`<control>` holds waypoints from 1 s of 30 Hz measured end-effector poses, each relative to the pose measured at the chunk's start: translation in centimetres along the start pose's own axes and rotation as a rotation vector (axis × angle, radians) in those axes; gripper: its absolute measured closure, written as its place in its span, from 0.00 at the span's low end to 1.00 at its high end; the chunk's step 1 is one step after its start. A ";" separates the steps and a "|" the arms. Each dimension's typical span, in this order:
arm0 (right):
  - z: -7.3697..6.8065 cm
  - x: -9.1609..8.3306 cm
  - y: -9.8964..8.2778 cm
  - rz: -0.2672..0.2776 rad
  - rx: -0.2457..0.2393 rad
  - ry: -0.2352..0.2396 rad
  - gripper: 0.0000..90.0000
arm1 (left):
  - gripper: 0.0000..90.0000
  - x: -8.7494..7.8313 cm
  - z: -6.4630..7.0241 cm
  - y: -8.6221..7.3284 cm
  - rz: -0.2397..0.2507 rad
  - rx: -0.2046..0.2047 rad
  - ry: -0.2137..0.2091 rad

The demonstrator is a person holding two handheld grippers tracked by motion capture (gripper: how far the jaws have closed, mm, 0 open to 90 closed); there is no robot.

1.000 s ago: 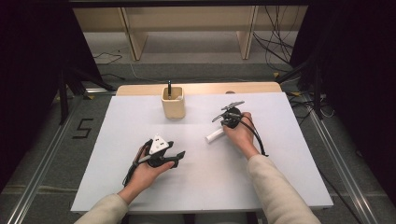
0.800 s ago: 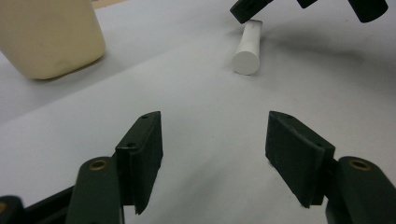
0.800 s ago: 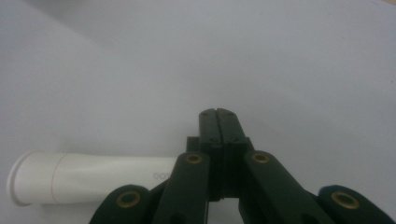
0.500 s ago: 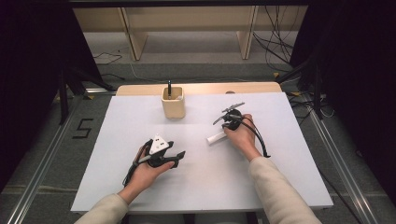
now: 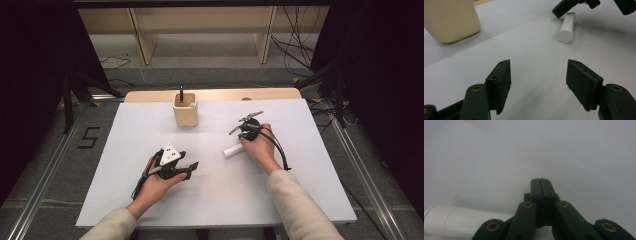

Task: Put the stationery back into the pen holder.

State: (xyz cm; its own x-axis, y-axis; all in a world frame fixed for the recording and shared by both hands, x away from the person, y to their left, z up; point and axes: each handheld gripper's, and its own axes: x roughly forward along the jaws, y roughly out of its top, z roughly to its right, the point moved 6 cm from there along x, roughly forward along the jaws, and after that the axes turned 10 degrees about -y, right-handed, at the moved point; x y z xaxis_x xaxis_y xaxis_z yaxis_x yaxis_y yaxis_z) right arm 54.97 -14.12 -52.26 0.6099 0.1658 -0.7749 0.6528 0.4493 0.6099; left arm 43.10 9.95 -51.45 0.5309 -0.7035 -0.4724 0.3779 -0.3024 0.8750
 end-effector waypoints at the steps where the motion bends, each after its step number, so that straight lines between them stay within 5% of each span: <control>1: 0.0 -0.1 -0.1 0.000 -0.001 0.000 1.00 | 0.41 0.0 0.0 0.0 -0.001 0.000 0.000; 8: 0.2 -0.4 -0.8 -0.005 0.009 0.004 1.00 | 0.41 0.1 0.1 0.0 -0.001 0.006 0.001; 18: 0.4 -1.8 -0.6 0.111 0.028 -0.003 1.00 | 0.41 0.1 0.1 0.0 -0.002 0.006 0.001; 30: 0.0 -2.3 -1.4 0.163 -0.005 0.008 1.00 | 0.41 0.1 0.3 0.0 -0.004 0.012 -0.004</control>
State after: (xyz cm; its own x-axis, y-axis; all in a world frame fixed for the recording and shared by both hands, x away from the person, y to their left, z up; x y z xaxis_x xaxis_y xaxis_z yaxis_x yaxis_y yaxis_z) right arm 52.64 -15.11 -51.38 0.7042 0.2438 -0.6668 0.5430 0.4200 0.7271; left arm 42.97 9.69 -51.48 0.5264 -0.7045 -0.4759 0.3713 -0.3131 0.8741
